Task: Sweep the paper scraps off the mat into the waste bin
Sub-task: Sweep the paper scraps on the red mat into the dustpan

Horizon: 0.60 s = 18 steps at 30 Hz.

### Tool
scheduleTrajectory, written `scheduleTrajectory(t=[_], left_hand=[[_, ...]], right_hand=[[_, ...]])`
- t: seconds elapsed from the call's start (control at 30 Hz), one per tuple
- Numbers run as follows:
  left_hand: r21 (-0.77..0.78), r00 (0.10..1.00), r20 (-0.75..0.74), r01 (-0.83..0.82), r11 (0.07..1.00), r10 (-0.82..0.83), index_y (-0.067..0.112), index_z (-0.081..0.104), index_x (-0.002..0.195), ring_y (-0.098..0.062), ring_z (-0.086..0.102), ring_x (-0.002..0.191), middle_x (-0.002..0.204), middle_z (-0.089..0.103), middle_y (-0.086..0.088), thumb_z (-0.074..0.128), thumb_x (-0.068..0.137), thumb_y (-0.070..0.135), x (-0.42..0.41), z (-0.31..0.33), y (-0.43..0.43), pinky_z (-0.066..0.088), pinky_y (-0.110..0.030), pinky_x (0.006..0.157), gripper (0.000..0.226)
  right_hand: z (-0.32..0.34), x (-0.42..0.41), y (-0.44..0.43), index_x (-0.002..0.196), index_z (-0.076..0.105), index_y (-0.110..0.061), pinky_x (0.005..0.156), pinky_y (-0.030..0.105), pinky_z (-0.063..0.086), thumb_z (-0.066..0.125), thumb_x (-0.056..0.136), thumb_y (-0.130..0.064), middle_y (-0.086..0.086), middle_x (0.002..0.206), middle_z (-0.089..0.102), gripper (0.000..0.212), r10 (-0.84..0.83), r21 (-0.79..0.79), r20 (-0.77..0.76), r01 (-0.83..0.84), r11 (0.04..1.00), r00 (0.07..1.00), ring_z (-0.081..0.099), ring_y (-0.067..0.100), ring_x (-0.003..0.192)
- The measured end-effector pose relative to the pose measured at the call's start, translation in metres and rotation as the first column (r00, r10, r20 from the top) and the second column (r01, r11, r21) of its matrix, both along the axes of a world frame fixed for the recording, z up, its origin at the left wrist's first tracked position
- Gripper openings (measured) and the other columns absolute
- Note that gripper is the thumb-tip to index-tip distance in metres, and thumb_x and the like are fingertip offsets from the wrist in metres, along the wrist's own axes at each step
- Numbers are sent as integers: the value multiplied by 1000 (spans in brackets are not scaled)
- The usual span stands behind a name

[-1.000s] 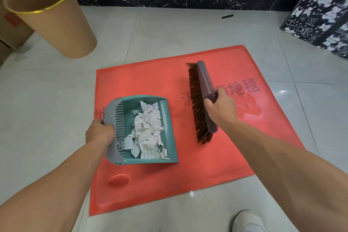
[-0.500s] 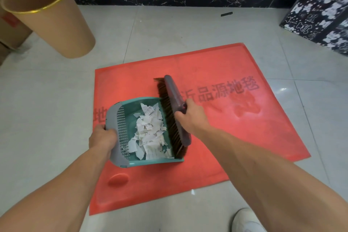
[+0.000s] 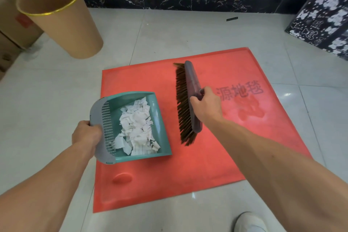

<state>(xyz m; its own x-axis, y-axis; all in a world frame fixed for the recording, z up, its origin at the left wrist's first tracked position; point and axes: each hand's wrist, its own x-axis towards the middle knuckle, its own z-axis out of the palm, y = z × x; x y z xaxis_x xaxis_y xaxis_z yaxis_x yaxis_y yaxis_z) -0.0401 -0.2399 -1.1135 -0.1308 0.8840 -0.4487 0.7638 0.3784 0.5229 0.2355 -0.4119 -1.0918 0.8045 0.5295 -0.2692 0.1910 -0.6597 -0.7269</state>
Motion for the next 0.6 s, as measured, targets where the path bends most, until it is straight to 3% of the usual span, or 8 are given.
scheduleTrajectory(t=[0.17, 0.33, 0.47, 0.6], left_hand=[[-68, 989, 94, -112, 991, 118, 9, 61, 100, -36, 65, 92, 101, 67, -13, 56, 77, 6, -10, -11, -3, 56, -53, 84, 23], [-87, 958, 188, -202, 976, 215, 4, 62, 108, -34, 63, 93, 103, 65, -13, 51, 83, 2, -8, -5, 2, 54, -44, 82, 27], [-44, 937, 249, -243, 969, 246, 3, 61, 117, -30, 59, 94, 107, 62, -9, 48, 85, 1, 1, 23, 14, 50, -37, 81, 35], [-26, 915, 276, -298, 954, 293, 4, 61, 121, -30, 61, 101, 116, 63, -8, 49, 82, 5, 4, 75, 21, 51, -37, 86, 41]], right_hand=[[-4, 13, -12, 100, 46, -15, 62, 30, 33, 56, 89, -22, 7, 94, 54, 16, -44, -57, -21, 42, 997, 999, 49, 27, 77], [-1, 21, -13, 103, 46, -14, 49, 28, 30, 54, 91, -21, 7, 94, 52, 16, -28, -129, -2, 27, 991, 1000, 49, 27, 74], [21, 23, -1, 112, 50, -10, 65, 30, 38, 54, 92, -21, 9, 95, 51, 23, -13, -160, 23, 16, 987, 1000, 51, 29, 80], [74, 19, 11, 110, 50, -12, 64, 30, 39, 53, 92, -21, 7, 94, 51, 20, 5, -183, 34, 1, 983, 999, 52, 29, 79]])
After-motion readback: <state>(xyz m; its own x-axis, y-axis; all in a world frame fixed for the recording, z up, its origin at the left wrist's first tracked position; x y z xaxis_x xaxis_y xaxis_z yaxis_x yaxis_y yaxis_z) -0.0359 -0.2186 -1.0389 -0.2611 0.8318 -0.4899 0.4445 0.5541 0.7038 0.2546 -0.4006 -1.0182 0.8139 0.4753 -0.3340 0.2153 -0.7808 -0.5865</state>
